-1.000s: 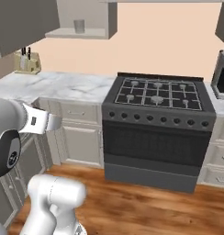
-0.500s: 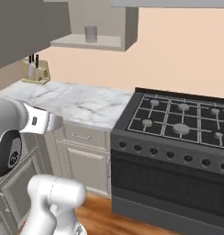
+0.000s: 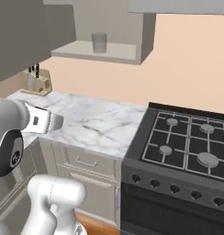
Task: There is a bowl on the dining counter. Grab a lemon wedge from the fridge and place it in the bowl. Then get the liquor bottle and glass cup from the cabinet and place them next to the bowl.
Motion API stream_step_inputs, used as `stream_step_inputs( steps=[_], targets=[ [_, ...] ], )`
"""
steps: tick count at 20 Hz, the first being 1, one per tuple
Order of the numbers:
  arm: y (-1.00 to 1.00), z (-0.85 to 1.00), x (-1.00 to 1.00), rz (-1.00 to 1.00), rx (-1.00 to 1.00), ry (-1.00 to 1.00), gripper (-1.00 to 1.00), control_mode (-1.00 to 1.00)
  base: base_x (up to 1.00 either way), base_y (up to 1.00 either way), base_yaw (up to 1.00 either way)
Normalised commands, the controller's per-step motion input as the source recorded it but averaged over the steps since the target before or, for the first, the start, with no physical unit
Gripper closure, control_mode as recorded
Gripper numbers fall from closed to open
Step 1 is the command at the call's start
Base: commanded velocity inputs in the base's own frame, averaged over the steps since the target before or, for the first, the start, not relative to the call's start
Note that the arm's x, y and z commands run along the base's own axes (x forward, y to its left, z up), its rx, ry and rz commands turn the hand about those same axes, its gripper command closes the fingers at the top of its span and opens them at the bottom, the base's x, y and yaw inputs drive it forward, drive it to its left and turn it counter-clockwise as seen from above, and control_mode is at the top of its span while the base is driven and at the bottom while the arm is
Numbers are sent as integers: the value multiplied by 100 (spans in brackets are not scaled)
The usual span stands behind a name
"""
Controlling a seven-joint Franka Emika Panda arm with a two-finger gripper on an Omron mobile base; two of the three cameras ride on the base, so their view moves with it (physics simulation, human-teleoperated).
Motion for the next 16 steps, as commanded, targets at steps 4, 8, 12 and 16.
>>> stream_step_inputs(
  steps=[4, 8, 12, 16],
  targets=[
    [0, 0, 0, 0, 0, 0, -100, 100, 46, 61, -20],
    [0, 0, 0, 0, 0, 0, -100, 100, 70, 42, -24],
    [0, 0, 0, 0, 0, 0, -100, 100, 72, 15, -25],
    [0, 0, 0, 0, 0, 0, -100, 100, 62, 3, -29]
  ],
)
